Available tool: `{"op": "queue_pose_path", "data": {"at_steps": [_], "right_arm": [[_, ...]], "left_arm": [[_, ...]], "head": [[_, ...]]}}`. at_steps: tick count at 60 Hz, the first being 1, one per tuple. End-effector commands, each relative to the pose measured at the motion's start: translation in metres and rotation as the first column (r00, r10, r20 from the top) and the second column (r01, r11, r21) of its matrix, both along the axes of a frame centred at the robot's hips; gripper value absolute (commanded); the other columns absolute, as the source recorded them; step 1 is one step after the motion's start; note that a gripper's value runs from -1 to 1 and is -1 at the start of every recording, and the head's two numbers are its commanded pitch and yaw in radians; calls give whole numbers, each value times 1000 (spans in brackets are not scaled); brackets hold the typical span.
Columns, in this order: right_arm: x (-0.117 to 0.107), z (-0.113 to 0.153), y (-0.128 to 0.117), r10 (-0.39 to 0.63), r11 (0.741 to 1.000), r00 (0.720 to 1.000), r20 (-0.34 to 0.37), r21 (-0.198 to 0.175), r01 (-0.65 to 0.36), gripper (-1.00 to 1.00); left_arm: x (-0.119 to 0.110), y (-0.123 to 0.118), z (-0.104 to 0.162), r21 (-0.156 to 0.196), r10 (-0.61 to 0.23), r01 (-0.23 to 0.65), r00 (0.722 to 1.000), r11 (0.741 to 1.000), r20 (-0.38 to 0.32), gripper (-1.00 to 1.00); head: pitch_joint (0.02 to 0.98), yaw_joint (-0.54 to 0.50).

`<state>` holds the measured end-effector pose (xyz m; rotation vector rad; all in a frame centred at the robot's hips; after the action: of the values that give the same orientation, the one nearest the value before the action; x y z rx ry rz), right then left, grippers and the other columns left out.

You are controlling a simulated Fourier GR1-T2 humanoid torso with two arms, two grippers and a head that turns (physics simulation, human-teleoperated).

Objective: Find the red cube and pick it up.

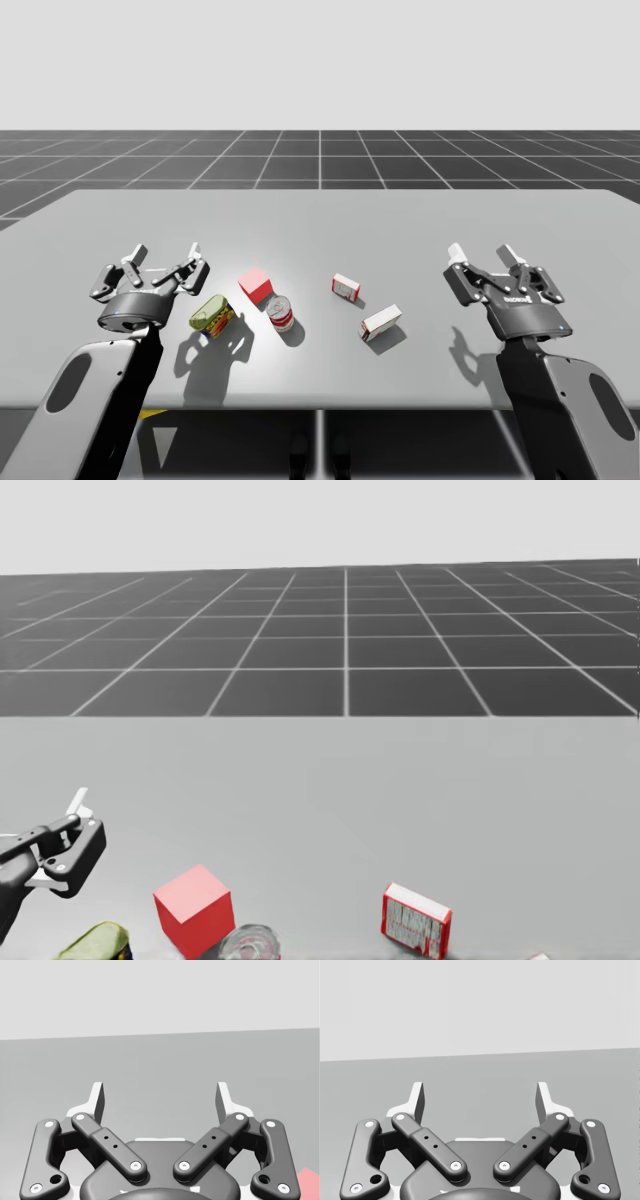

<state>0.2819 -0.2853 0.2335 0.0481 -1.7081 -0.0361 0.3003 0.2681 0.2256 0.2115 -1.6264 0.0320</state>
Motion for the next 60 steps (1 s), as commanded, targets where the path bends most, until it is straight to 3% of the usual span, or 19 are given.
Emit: {"op": "queue_pose_path", "data": {"at_steps": [1, 22, 28, 34, 39, 42, 47, 54, 60], "right_arm": [[0, 0, -1, -6, 1000, 1000, -2, -10, 6, -1000], [-1, -1, 2, 3, 999, 1000, -15, -37, -3, -1000], [0, -4, 4, -17, 997, 1000, -12, -79, 17, -1000], [1, -5, 5, -24, 996, 1000, -13, -83, 23, -1000], [1, -5, 5, -29, 996, 999, -13, -86, 28, -1000], [1, -5, 4, -32, 996, 999, -14, -83, 31, -1000], [1, -5, 3, -40, 996, 999, -15, -79, 38, -1000], [1, -6, 3, -44, 995, 999, -17, -85, 42, -1000], [2, -7, 3, -39, 996, 999, -19, -85, 37, -1000]], "left_arm": [[1, 1, 0, 4, 3, -3, 1000, 1000, -1, -1000], [1, 1, -1, 8, 10, -10, 1000, 1000, -3, -1000], [1, 1, -1, 7, 8, -8, 1000, 1000, -5, -1000], [1, 0, -1, 3, -3, 4, 1000, 1000, -12, -1000], [1, -2, -2, -20, -37, 36, 999, 999, -34, -1000], [0, -5, -1, -59, -92, 88, 994, 994, -65, -1000], [-1, -8, 1, -80, -145, 137, 983, 987, -109, -1000], [-9, -11, 9, -59, -228, 221, 959, 973, -167, -1000], [-15, -14, 13, -7, -316, 326, 912, 945, -261, -1000]], "head": [[535, 78], [711, 236], [738, 277], [763, 312], [774, 319], [779, 317], [776, 312], [775, 311], [773, 320]]}}
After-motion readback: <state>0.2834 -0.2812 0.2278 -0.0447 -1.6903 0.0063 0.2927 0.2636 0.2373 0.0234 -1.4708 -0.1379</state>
